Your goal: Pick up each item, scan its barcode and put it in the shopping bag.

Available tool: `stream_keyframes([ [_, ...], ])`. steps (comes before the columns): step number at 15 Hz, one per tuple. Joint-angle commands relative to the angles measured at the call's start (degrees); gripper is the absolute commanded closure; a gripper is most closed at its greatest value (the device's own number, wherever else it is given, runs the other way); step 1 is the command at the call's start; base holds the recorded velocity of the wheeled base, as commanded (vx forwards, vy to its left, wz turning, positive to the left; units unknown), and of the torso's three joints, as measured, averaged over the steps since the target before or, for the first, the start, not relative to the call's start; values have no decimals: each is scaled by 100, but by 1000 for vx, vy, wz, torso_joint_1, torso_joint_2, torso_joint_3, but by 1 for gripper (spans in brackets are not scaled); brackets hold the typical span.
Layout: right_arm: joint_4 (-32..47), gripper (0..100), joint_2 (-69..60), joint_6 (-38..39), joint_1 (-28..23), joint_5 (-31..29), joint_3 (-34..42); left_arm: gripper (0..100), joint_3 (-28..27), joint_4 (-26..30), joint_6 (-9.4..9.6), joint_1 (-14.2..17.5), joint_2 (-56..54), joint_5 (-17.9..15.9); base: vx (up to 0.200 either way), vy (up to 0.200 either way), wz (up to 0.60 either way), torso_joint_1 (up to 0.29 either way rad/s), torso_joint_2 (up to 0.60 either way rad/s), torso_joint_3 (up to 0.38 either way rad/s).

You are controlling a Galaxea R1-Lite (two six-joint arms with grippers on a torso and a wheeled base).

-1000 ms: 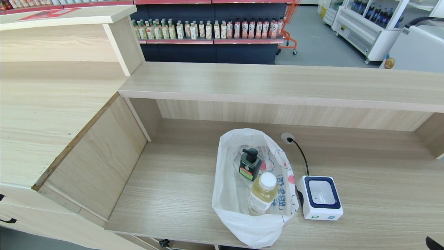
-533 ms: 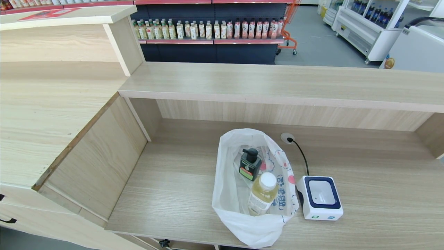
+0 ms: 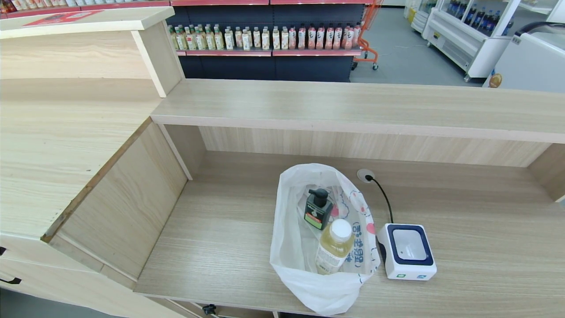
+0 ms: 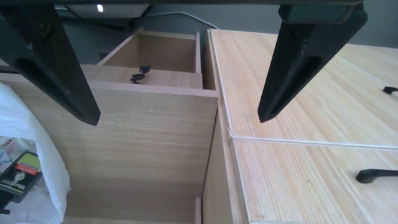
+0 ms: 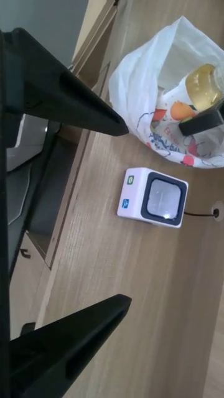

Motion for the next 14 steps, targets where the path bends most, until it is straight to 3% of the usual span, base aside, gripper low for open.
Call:
stream_keyframes([
  [1,16,0,-341,-2,1,1,7,0,0,-2,0,1,-2,-2,0,0,0,0,0,0],
  [6,34,0,-350,60,1,-289,7,0,0,-2,0,1,-2,-2,0,0,0,0,0,0],
  [8,412,0,-350,183,1,-473,-10,0,0,-2,0,1,-2,-2,0,0,0,0,0,0],
  [14,438,0,-350,174,1,-473,-19,0,0,-2,-18,1,-2,-2,0,0,0,0,0,0],
])
